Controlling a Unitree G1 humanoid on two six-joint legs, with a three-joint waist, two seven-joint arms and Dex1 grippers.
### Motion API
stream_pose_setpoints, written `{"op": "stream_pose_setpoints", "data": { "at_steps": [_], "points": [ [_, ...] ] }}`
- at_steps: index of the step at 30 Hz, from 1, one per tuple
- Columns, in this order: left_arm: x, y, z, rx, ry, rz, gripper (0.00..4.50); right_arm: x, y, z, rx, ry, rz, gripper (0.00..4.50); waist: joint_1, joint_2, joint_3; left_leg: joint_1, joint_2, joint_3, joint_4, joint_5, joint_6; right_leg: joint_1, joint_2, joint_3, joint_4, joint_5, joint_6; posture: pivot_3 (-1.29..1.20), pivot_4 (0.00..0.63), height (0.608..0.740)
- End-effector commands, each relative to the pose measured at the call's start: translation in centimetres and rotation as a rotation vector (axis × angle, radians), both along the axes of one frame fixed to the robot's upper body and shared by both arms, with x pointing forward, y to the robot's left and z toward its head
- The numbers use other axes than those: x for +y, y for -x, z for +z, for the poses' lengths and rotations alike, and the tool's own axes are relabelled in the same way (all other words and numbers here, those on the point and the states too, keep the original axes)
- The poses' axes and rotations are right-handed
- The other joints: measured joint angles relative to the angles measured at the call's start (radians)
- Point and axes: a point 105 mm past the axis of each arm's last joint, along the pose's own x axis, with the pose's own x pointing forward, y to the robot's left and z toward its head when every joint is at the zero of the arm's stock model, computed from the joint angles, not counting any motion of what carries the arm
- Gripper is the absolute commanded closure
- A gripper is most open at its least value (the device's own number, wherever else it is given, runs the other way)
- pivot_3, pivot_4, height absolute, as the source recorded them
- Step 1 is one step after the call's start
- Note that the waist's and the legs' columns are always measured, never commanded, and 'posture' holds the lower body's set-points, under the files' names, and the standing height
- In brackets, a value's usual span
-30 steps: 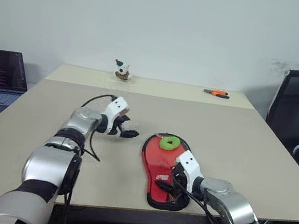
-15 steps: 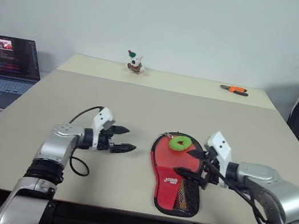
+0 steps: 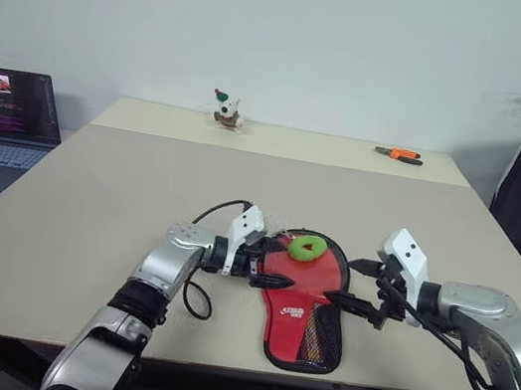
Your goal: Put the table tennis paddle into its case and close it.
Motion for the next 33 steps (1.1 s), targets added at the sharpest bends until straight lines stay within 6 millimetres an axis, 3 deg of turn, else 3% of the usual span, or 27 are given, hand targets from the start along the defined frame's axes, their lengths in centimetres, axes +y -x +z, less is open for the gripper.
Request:
{"op": "stream_pose_setpoints", "data": {
  "at_steps": [1, 6, 20, 33],
  "points": [
    [-0.4, -0.2, -0.5, -0.023, -0.033, -0.018, 0.02, 0.1, -1.3, 1.2, -0.099, 0.01, -0.024, 0.0, -0.001, 0.0, 0.0, 0.0, 0.0, 0.0, 0.0, 0.0, 0.0, 0.0, 0.0, 0.0, 0.0, 0.0, 0.0, 0.0, 0.15, 0.74],
    [-0.2, -0.4, -1.6, -0.007, -0.053, -0.019, 0.02, 1.1, -3.4, 1.3, -0.181, 0.034, -0.02, 0.0, 0.001, 0.0, 0.0, 0.002, 0.001, 0.002, 0.0, 0.0, 0.0, 0.001, 0.001, 0.001, 0.0, 0.0, 0.0, 0.0, 0.15, 0.74],
    [-0.3, -0.2, -2.3, -0.002, -0.066, -0.028, 0.02, 4.8, -8.9, -1.7, -0.299, 0.206, 0.13, 0.0, 0.0, 0.0, 0.0, 0.007, 0.001, 0.004, 0.0, 0.0, 0.0, 0.005, 0.001, 0.001, 0.001, 0.0, 0.0, 0.0, 0.15, 0.74],
    [-0.1, -0.1, -2.5, 0.0, -0.067, -0.02, 0.02, 5.4, -11.1, -4.8, -0.201, 0.253, 0.115, 0.0, -0.001, 0.001, 0.0, 0.008, 0.001, 0.002, 0.0, 0.0, 0.0, 0.006, 0.0, 0.002, 0.002, 0.0, -0.001, 0.0, 0.15, 0.74]
  ]
}}
